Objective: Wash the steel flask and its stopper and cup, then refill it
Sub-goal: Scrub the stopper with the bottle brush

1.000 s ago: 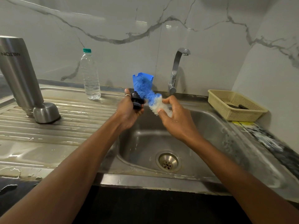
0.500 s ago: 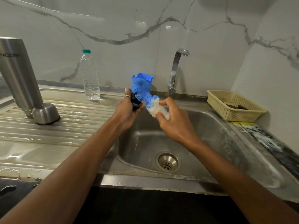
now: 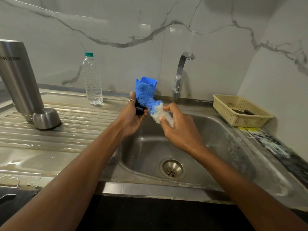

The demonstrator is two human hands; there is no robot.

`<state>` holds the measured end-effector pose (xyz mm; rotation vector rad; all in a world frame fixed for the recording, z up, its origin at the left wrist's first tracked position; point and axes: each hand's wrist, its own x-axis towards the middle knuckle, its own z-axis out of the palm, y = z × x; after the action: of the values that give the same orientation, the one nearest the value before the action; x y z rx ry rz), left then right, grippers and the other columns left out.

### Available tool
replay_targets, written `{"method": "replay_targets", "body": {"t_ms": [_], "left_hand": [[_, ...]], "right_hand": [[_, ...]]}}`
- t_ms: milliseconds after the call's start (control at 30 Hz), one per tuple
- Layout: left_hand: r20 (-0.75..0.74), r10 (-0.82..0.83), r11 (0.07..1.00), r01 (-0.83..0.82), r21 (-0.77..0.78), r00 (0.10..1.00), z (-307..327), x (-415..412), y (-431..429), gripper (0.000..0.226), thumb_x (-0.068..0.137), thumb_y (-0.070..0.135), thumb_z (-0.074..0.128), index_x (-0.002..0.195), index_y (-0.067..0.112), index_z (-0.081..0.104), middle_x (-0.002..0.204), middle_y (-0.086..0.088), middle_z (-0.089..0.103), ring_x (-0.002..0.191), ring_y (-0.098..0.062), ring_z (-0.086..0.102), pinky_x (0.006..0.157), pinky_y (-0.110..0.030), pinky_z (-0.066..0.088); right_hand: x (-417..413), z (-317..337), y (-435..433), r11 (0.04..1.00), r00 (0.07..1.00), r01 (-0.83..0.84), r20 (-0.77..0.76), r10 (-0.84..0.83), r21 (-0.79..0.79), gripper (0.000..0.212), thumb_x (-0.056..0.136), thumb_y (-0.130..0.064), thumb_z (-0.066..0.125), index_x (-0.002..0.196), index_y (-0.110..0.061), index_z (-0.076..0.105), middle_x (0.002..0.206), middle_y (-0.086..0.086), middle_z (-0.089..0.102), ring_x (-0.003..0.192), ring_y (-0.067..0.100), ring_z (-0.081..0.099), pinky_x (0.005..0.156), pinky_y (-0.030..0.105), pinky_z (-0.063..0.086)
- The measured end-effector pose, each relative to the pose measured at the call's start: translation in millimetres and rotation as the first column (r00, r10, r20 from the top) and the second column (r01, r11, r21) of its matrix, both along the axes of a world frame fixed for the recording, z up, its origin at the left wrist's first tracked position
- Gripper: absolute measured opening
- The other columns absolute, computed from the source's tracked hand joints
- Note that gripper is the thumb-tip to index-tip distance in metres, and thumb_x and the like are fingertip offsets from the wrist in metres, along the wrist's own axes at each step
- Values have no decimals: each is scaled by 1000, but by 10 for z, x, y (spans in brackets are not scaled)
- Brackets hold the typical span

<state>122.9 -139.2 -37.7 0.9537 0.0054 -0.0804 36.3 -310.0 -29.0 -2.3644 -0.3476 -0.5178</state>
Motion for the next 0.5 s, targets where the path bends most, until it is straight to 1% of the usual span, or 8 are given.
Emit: {"method": "replay_targets", "body": {"t_ms": [33,133,200,300,333,367,433,500], "left_hand": [[0,9,1000,-9,0,1000,-2,5,-1,57,104,58,37,120,10,64,114,-11,66,85,-13,60,61,-18,56],[-20,41,999,-41,2,999,3,-10,-30,57,104,58,36,115,9,63,112,-11,67,72,-11,57,58,-19,56],[-23,55,998,-55,-6,998,8,-7,-30,58,104,57,36,117,7,62,114,-12,67,71,-11,57,57,-19,55],[-25,67,997,-68,-35,997,20,17,18,63,106,55,32,129,4,60,130,-17,66,87,-16,59,58,-20,56],[-31,68,997,-69,-46,997,22,17,26,62,106,54,31,129,4,60,131,-18,66,91,-18,59,58,-21,57],[-46,68,996,-70,-49,997,22,8,20,60,106,54,31,125,5,59,129,-18,65,92,-19,60,58,-22,57],[-73,58,998,-61,-33,996,11,-8,-4,58,106,56,31,118,5,57,122,-19,66,84,-19,64,56,-25,58],[-94,48,999,-50,-18,994,5,-16,-11,61,106,57,28,120,5,57,115,-19,68,76,-19,67,57,-27,59]], "right_hand": [[9,-4,0,1000,1000,1,-4,-1,5,26,99,-33,57,124,-32,50,97,-2,68,73,12,65,58,28,49],[67,-9,-17,999,998,44,-41,-43,30,26,99,-30,57,124,-31,51,103,0,69,73,11,64,55,23,42],[48,-24,-21,999,998,42,-45,-41,17,26,99,-30,56,125,-29,51,100,0,69,72,11,64,54,23,41],[0,-11,-4,999,1000,0,-27,1,38,25,99,-31,57,124,-28,52,97,-3,68,71,8,63,55,22,42],[8,-6,-4,999,1000,-1,-30,2,41,25,99,-32,57,124,-28,52,98,-3,68,72,9,63,56,22,43],[32,-8,-11,999,999,10,-35,-9,38,25,99,-31,57,124,-28,52,100,-1,69,73,11,64,57,24,43],[66,-19,-33,999,999,34,-40,-34,16,26,99,-32,56,125,-28,51,103,1,70,78,16,65,59,27,42],[48,-26,-44,999,999,32,-29,-31,17,26,99,-32,56,125,-29,51,102,-1,68,79,15,65,59,26,44]]}}
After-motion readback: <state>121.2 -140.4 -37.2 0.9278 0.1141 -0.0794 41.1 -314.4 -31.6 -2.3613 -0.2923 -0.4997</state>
